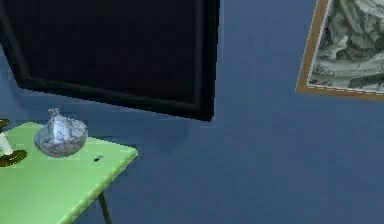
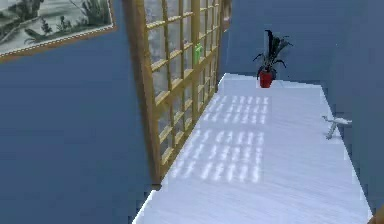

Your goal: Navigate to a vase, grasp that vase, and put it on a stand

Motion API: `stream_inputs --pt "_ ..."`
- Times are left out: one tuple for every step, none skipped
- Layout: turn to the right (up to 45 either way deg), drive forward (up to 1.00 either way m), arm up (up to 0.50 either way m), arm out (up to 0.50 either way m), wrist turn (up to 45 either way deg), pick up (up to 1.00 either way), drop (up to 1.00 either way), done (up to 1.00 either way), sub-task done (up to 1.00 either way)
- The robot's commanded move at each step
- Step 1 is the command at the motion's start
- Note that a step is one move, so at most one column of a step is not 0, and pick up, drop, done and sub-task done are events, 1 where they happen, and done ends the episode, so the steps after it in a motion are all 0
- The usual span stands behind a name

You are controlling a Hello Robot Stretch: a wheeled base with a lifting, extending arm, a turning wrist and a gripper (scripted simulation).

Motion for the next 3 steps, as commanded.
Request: stream_inputs --pt "-45.0 0.0 0.0 0.0 0.0 0.0 0.0 0.0 0.0" --pt "-45.0 0.0 0.0 0.0 0.0 0.0 0.0 0.0 0.0" --pt "-30.0 0.0 0.0 0.0 0.0 0.0 0.0 0.0 0.0"
